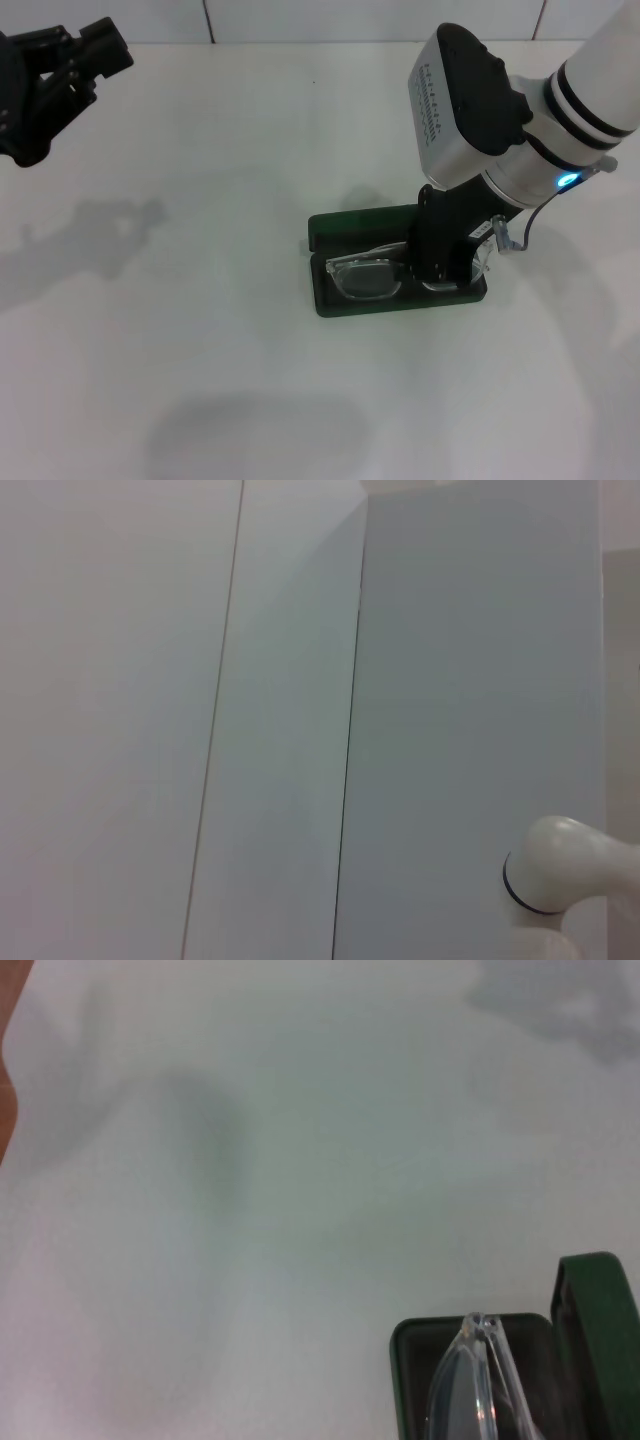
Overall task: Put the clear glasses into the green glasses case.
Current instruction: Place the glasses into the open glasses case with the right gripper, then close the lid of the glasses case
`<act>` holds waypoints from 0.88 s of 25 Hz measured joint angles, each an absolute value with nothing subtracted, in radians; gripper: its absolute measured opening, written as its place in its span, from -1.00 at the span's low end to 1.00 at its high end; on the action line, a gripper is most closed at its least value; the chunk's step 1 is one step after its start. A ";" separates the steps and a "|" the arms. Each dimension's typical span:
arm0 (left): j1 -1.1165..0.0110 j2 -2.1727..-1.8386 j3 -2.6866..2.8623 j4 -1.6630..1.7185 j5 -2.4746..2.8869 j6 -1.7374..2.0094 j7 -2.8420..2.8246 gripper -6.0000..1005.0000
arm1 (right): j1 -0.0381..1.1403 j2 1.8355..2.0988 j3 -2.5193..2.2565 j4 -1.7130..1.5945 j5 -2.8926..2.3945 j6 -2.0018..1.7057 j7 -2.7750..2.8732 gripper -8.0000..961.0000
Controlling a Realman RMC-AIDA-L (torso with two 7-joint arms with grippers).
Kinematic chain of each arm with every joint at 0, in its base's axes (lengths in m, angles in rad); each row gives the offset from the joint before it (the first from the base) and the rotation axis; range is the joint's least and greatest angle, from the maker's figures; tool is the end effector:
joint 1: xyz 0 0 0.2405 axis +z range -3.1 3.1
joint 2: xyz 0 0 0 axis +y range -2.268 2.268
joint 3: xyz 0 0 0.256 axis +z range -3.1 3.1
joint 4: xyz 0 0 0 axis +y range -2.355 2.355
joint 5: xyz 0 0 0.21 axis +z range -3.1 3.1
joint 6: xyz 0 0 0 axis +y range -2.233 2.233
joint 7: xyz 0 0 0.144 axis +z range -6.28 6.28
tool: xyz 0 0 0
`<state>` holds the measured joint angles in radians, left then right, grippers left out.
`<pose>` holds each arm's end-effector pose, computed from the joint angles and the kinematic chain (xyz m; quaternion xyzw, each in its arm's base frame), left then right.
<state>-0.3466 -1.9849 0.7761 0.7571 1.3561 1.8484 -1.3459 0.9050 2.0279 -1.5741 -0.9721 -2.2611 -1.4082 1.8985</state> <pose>-0.2455 0.2945 0.0995 -0.8577 -0.1006 -0.4706 0.1811 0.1150 0.3753 -0.0622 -0.9867 -0.0458 -0.1556 0.0075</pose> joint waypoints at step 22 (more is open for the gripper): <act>-0.340 -1.984 0.776 0.749 1.353 1.849 -1.347 -0.74 | 0.851 2.028 -1.575 -1.086 -2.248 -1.433 1.913 -0.67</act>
